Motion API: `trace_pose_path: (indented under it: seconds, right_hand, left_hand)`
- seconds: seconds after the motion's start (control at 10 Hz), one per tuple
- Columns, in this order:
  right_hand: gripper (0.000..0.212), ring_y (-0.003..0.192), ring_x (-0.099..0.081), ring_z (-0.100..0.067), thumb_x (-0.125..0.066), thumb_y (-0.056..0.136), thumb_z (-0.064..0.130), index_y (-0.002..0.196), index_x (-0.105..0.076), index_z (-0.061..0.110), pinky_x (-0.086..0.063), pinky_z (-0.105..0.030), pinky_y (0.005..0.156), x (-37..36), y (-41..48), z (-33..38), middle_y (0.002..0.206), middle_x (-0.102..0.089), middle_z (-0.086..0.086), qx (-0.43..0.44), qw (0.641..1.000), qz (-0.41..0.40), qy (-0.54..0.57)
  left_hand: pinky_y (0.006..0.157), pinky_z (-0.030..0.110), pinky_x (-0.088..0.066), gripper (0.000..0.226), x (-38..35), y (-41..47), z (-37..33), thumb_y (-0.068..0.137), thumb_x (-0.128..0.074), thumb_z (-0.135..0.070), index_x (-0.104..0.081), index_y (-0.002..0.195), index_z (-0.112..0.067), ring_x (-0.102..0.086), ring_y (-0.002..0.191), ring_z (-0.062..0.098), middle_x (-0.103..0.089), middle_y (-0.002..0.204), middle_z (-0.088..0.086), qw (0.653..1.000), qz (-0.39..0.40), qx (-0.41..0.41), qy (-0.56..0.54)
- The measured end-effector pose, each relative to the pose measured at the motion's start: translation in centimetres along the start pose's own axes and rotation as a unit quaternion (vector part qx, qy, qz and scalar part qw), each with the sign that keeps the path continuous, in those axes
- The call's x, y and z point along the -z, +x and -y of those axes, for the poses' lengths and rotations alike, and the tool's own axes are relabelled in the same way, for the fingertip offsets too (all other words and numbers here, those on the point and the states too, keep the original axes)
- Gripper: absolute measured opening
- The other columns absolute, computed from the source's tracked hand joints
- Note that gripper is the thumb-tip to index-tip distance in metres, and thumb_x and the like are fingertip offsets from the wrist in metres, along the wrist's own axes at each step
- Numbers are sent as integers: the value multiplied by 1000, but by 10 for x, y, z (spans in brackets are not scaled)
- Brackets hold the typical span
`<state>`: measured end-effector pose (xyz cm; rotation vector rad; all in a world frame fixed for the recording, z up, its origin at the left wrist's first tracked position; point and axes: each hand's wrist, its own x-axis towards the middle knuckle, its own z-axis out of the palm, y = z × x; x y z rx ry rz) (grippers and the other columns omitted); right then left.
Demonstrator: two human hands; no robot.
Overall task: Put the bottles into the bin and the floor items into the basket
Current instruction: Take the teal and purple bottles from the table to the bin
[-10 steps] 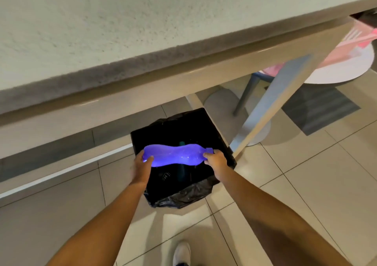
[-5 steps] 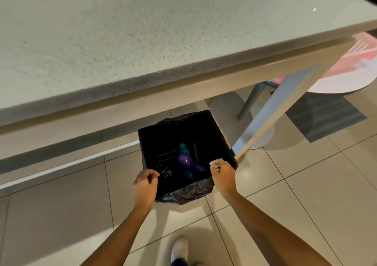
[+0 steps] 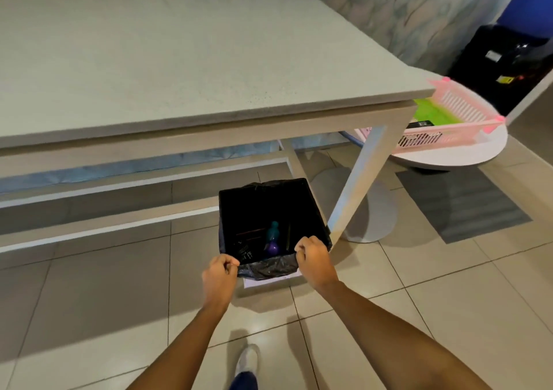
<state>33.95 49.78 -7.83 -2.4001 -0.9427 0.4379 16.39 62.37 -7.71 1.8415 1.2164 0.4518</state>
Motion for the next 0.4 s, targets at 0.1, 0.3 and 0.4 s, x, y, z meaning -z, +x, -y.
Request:
trace_pose_path:
  seconds: [0.1, 0.3, 0.4]
  right_hand:
    - [22, 100, -54, -33, -43, 95, 17, 104, -59, 6, -45, -41, 85, 12, -28, 8, 108, -56, -17, 14, 999, 18, -32]
    - [24, 103, -53, -35, -39, 98, 17, 107, -56, 3, -43, -40, 84, 39, -85, 31, 110, -55, -19, 64, 995, 28, -74]
    - [24, 102, -54, -34, -40, 97, 17, 107, -55, 2, -42, -38, 82, 50, -98, 52, 110, -55, -20, 84, 994, 15, -70]
  left_hand:
    - [69, 21, -39, 16, 10, -37, 2, 91, -54, -8, -68, 85, -10, -58, 78, 18, -65, 89, 6, 1000, -12, 14, 9]
    - [58, 25, -39, 21, 41, -102, -5, 90, -51, -6, -65, 75, -7, -57, 71, 21, -66, 80, 10, 999, -13, 23, 38]
    - [63, 29, -44, 20, 59, -117, -16, 91, -50, -5, -65, 79, 0, -59, 72, 21, -65, 79, 11, 999, -23, 18, 41]
